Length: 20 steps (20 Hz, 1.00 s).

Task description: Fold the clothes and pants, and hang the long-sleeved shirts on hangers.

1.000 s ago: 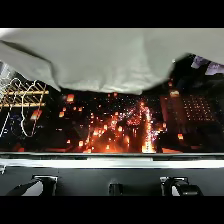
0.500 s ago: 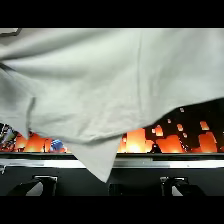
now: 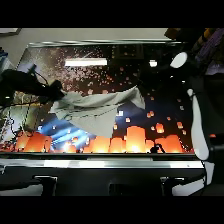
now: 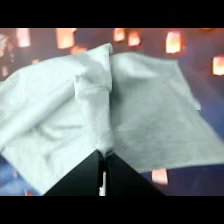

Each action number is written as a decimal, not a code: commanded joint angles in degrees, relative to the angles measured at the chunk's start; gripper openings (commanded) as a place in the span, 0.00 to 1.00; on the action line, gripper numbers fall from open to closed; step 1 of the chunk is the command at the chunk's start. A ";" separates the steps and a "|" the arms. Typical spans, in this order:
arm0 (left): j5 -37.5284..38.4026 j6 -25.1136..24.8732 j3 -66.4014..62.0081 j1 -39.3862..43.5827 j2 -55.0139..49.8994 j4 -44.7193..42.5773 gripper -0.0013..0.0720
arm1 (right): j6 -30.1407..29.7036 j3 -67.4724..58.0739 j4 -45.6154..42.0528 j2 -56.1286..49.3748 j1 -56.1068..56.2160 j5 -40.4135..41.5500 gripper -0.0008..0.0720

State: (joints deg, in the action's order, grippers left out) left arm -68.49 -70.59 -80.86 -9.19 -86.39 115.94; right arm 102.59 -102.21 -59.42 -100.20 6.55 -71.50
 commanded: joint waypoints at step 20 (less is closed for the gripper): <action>-1.70 -5.99 -3.32 -1.33 -10.97 1.25 0.04 | -11.61 38.29 15.52 11.98 4.24 4.11 0.72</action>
State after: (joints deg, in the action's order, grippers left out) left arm -69.45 -76.47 -84.03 -10.41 -97.34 117.21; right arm 91.85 -74.15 -49.98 -90.19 4.95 -75.77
